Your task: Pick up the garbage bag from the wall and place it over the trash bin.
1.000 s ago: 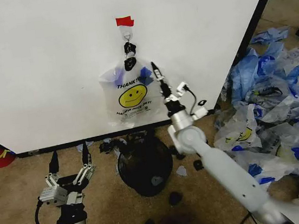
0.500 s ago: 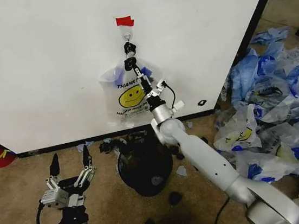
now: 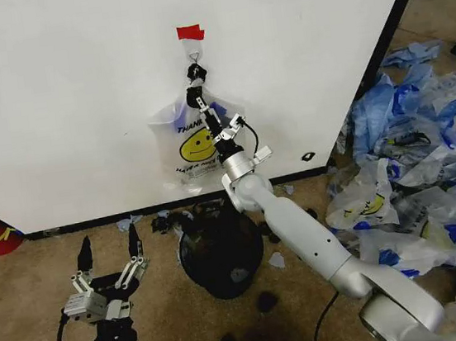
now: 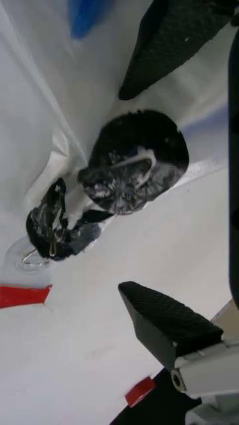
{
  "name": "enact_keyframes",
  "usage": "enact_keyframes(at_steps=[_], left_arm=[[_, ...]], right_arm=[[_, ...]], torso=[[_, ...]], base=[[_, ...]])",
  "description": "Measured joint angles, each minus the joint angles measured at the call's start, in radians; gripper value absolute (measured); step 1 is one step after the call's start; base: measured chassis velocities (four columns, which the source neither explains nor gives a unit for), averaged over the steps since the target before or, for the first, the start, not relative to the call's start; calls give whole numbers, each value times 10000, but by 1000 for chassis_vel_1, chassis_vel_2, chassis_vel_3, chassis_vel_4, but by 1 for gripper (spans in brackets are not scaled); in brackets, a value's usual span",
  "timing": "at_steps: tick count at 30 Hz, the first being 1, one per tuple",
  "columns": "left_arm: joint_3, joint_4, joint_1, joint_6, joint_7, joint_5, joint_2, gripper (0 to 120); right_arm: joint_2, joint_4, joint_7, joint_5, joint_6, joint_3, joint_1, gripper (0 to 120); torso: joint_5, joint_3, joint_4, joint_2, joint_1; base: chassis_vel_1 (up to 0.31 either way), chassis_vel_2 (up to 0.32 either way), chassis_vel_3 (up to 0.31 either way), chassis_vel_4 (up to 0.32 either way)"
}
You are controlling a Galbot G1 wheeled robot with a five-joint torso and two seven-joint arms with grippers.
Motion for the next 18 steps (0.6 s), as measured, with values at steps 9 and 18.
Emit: enact_keyframes(at_steps=[9,18], left_arm=[[105,12,41,-4,40,139,-79,99],[99,-14,144,-50,50,192,-85,99]], right_arm=[[-188,284,-51,-200,-12,4,-289,100],[-68,52,-168,-228,-25,39,-85,100]], torso=[[1,0,0,0,0],[0,0,1,0,0]], base=[[0,0,0,0],[0,0,0,0]])
